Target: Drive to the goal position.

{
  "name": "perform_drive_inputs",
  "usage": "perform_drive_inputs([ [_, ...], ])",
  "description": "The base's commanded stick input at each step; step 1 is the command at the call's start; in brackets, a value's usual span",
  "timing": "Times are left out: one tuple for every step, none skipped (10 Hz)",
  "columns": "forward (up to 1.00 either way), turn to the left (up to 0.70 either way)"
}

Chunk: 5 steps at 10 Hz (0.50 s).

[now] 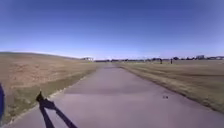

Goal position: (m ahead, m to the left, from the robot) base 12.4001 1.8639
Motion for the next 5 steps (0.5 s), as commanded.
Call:
perform_drive_inputs([
  [0.7, 0.0],
  [0.7, 0.0],
  [0.7, 0.0],
  [0.7, 0.0],
  [0.7, 0.0],
])
